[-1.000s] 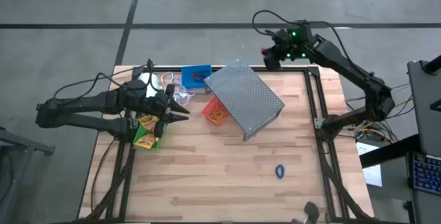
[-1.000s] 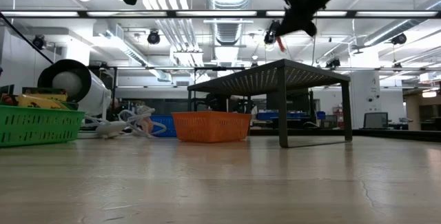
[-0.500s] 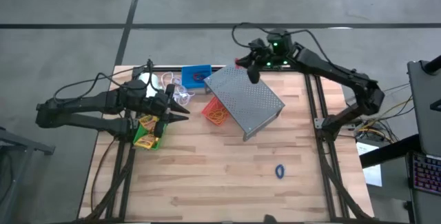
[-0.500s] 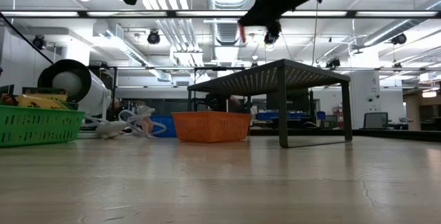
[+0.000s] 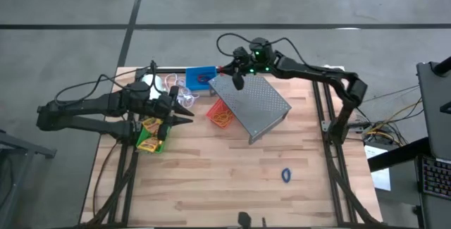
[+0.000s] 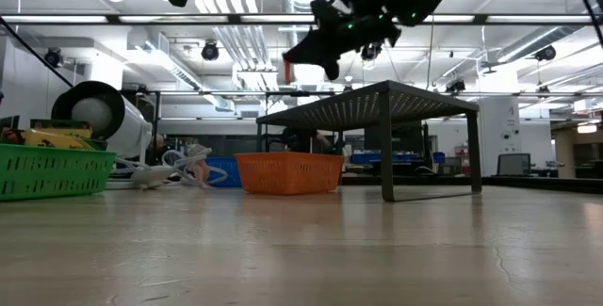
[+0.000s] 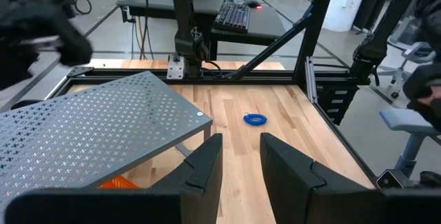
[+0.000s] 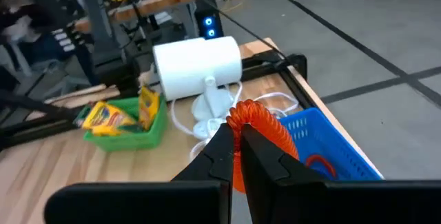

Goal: Pick & Place Office Desk Supplies
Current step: Put the orange spring rubber band into the blue bin

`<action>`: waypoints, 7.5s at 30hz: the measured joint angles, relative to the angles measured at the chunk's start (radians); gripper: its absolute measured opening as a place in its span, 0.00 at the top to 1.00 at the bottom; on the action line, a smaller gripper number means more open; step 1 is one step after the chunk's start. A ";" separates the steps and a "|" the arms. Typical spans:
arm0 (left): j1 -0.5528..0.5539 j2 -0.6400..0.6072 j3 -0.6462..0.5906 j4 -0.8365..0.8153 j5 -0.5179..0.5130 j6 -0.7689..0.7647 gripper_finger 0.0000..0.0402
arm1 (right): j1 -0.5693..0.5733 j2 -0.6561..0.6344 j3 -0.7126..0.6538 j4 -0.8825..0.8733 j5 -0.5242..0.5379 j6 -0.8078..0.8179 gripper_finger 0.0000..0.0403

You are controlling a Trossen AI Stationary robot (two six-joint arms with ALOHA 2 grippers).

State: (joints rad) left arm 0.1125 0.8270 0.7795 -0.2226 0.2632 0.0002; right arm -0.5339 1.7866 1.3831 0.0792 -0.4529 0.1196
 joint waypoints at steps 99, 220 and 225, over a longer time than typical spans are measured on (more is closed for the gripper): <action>0.129 0.228 0.000 0.194 -0.003 0.364 0.74 | 0.140 0.111 0.150 -0.024 -0.645 -0.309 0.97; 0.132 0.147 0.000 0.133 -0.504 0.396 0.94 | -0.011 0.105 0.150 -0.190 -0.648 -0.235 0.50; 0.172 0.150 0.001 0.118 -0.627 0.395 0.94 | 0.002 0.105 0.146 -0.233 -0.648 -0.254 0.50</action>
State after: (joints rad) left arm 0.2848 0.9771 0.7803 -0.1050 -0.3642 0.3954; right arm -0.5319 1.8912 1.5295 -0.1535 -1.1011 -0.1345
